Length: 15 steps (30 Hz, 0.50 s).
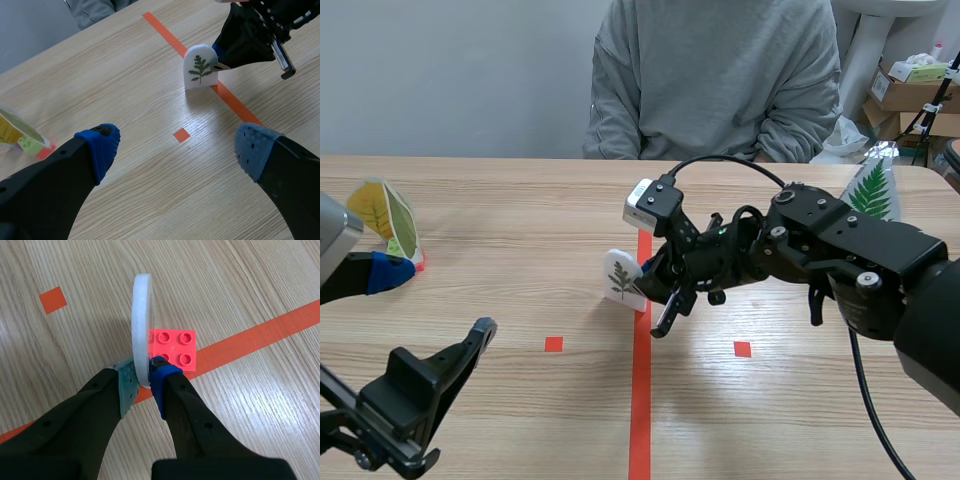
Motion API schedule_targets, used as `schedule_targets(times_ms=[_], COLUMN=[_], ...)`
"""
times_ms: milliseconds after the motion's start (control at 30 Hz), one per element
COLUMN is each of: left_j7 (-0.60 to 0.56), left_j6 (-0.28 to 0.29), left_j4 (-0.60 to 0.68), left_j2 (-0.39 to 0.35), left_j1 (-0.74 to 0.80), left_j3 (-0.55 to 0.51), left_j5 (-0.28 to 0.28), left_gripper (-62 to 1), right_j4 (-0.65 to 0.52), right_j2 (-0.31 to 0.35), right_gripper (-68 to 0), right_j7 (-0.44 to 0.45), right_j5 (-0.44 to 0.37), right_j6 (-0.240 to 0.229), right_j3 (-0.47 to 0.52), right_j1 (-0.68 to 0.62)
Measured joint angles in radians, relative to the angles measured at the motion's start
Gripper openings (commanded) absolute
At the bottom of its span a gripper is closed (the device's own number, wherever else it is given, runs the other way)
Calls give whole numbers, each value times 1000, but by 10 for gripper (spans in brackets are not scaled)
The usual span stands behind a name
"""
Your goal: Do the leaf sorting experiment
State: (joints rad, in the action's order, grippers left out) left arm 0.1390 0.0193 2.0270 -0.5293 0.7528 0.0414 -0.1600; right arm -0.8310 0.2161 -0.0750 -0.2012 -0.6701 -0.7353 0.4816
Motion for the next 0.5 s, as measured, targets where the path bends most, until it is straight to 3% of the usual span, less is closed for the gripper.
schedule_targets(times_ms=[300,500], left_j7=[0,0], left_j6=[0,0], left_j4=[0,0], left_j2=[0,0], left_j1=[0,0], left_j3=[0,0], left_j5=[0,0], left_gripper=[-114,-114], right_j4=[0,-79], right_j2=[6,68], right_gripper=[-654,-656], right_j7=[0,-49], right_j5=[-6,-103], right_j6=[4,26], right_j3=[11,125], right_j1=[0,-44])
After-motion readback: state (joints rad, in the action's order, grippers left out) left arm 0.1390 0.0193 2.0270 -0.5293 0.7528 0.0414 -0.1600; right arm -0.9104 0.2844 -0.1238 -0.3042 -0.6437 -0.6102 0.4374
